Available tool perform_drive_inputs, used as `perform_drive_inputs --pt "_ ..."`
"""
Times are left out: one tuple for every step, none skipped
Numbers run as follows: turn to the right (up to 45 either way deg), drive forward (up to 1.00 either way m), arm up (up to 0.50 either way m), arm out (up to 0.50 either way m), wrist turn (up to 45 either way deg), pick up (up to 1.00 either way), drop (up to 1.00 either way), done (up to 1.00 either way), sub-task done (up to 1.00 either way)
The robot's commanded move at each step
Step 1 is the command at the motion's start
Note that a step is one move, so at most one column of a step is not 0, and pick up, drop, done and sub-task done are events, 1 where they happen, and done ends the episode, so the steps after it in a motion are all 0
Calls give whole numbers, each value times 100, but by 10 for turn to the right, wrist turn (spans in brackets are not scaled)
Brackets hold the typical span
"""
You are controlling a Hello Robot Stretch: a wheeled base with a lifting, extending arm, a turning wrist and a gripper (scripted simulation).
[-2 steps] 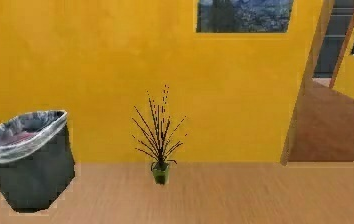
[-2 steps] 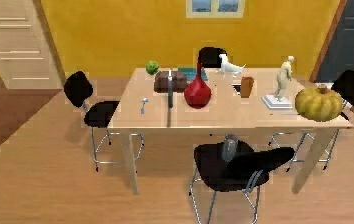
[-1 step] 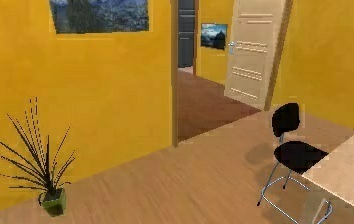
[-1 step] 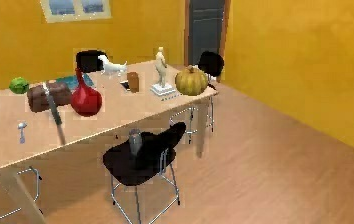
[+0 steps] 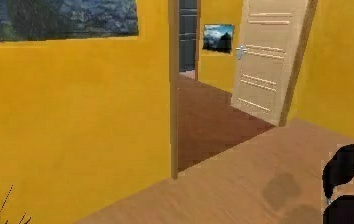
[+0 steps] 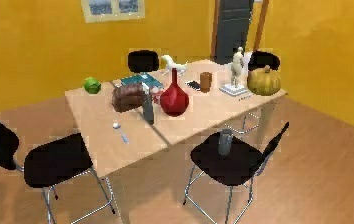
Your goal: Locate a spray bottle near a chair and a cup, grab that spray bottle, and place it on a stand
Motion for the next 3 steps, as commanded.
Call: perform_drive_inputs --pt "450 0 0 0 0 0 0 0 0" --pt "390 0 0 0 0 0 0 0 0" --pt "0 40 0 0 0 0 0 0 0"
